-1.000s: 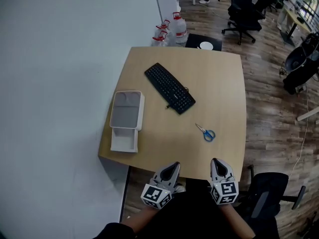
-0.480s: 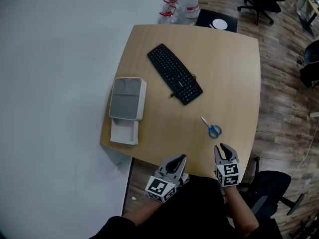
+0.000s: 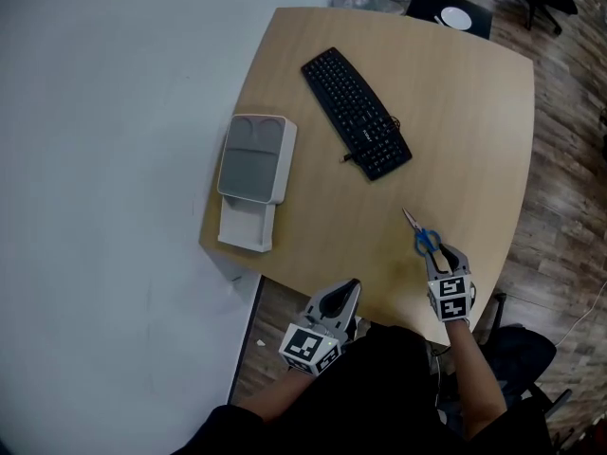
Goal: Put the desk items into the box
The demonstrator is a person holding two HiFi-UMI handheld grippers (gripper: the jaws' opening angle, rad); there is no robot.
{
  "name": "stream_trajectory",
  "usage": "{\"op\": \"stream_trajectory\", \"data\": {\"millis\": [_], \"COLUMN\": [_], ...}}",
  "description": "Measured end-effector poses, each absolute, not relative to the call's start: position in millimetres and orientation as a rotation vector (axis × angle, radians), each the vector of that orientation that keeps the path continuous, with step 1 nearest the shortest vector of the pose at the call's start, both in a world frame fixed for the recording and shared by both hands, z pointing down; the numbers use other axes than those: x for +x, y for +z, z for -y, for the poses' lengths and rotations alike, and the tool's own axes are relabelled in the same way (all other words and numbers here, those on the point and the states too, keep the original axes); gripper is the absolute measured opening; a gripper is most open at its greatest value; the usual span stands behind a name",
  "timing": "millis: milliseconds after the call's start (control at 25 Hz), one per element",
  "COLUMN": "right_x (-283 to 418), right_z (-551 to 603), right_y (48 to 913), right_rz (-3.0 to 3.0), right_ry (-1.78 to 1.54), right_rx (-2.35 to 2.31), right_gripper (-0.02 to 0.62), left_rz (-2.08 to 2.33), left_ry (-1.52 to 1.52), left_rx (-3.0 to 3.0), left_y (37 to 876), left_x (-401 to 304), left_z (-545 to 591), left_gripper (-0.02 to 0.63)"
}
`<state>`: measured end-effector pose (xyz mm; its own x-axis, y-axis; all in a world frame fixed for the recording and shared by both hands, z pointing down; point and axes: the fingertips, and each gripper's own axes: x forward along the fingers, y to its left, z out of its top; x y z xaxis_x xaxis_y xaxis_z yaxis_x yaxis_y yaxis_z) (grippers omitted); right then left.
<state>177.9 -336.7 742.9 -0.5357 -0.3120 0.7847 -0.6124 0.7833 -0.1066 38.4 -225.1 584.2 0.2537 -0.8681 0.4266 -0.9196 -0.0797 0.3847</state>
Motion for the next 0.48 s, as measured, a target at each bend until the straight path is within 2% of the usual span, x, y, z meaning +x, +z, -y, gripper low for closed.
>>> {"op": "stream_trajectory", "data": {"millis": [200, 480], "right_x": [171.3, 168.2], "right_z": [341.9, 339.4], "right_y": [774.5, 818.0], "right_rz": [2.128, 2.078], "right_ry": [0.439, 0.377], "right_rx": [0.596, 0.471], "right_gripper": [0.198, 0.199], "left_rz": [1.688, 1.764], "left_ry": [0.26, 0.109], "left_rx": [2.011, 1.784], "left_y": [580.8, 593.3], "left_x": [40.7, 17.5], "left_z": [223.7, 207.2], "left_gripper": [0.017, 0.017]}}
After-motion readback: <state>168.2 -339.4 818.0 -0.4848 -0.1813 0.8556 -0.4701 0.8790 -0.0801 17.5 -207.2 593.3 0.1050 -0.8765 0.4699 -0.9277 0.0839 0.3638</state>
